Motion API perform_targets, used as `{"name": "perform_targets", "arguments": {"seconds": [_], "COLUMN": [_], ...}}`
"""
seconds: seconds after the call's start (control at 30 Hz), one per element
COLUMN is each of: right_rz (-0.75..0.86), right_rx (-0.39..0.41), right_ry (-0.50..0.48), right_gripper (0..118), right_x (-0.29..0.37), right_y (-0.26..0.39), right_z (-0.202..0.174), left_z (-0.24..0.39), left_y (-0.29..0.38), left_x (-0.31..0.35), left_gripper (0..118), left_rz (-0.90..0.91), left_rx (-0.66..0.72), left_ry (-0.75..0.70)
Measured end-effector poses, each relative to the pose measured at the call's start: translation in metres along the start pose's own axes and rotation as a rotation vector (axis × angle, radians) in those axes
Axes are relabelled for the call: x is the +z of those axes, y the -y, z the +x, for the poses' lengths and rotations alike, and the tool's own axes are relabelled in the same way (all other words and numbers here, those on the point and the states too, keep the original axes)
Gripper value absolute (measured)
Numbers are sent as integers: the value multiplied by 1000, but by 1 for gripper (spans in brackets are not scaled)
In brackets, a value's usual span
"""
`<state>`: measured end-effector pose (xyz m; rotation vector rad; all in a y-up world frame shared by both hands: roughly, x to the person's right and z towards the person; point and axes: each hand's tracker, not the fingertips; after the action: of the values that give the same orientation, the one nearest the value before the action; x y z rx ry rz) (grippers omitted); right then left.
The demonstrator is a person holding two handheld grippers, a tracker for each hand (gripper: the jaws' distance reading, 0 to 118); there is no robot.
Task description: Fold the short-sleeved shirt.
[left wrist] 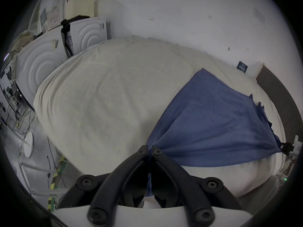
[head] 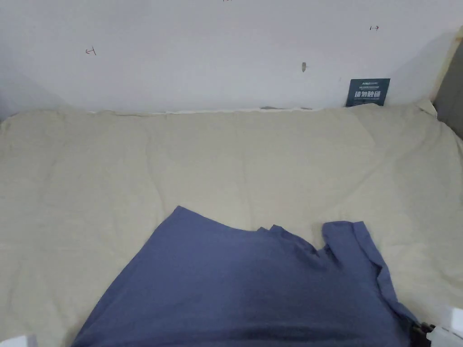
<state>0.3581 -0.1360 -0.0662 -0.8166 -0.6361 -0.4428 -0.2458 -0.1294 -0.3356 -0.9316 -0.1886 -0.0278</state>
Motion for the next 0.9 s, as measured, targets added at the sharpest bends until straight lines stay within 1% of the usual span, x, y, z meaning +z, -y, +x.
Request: {"name": "perform_targets", "arguments": {"seconds": [0.07, 0.13, 0.17, 0.2, 0.27, 0.3, 0.33, 0.37, 0.4, 0.43, 0.47, 0.5, 0.53, 0.57, 0.6, 0.7, 0.73, 0.83, 0.87, 0.9], "right_rz": [-44, -83, -110, -119, -90, -98, -102, -102, -98, -81, -37, 14, 62, 119, 186, 359, 405, 543, 585, 626], "right_rx": [13, 7, 6, 15, 35, 40, 45, 45, 45, 47, 50, 61, 75, 94, 111, 151, 159, 171, 180, 186], "right_ry": [17, 18, 26, 31, 48, 56, 62, 60, 59, 61, 47, 33, 26, 22, 17, 10, 7, 8, 8, 5], "right_gripper": [3, 3, 4, 4, 4, 5, 9, 9, 13, 21, 43, 60, 74, 86, 91, 92, 92, 92, 92, 92], "right_x": [-3, -10, -6, -9, 0, 5, 25, 37, 49, 60, 57, 68, 82, 99, 72, 100, 110, 139, 152, 160], "right_y": [17, 29, 21, 28, 20, 13, 21, 19, 14, 8, 2, -8, -18, -30, -39, -72, -66, -81, -74, -75], "right_z": [4, 9, 5, 5, -2, -5, -28, -37, -45, -52, -45, -50, -58, -68, -49, -59, -72, -86, -98, -102], "left_z": [-7, -10, -11, -11, -5, -3, 0, 2, 5, 9, 13, 19, 26, 35, 46, 79, 88, 115, 123, 131], "left_y": [11, 19, 21, 21, 19, 18, 16, 14, 13, 10, 4, -4, -10, -19, -30, -58, -63, -78, -81, -84], "left_x": [-4, -11, -15, -20, -25, -24, -22, -19, -14, -10, -3, 7, 18, 32, 45, 85, 95, 126, 134, 141], "left_gripper": [3, 3, 3, 3, 4, 10, 21, 21, 27, 42, 78, 101, 115, 118, 117, 114, 114, 114, 114, 113], "left_rz": [-48, -87, -100, -97, -107, -106, -111, -106, -92, -83, -64, -11, 47, 123, 192, 352, 406, 565, 616, 654], "left_rx": [20, 59, 79, 82, 82, 79, 73, 65, 50, 44, 39, 43, 48, 49, 38, 8, 4, -22, -34, -43], "left_ry": [4, 7, 8, 6, -3, -12, -21, -31, -43, -57, -52, -20, 6, 35, 59, 127, 140, 173, 180, 189]}}
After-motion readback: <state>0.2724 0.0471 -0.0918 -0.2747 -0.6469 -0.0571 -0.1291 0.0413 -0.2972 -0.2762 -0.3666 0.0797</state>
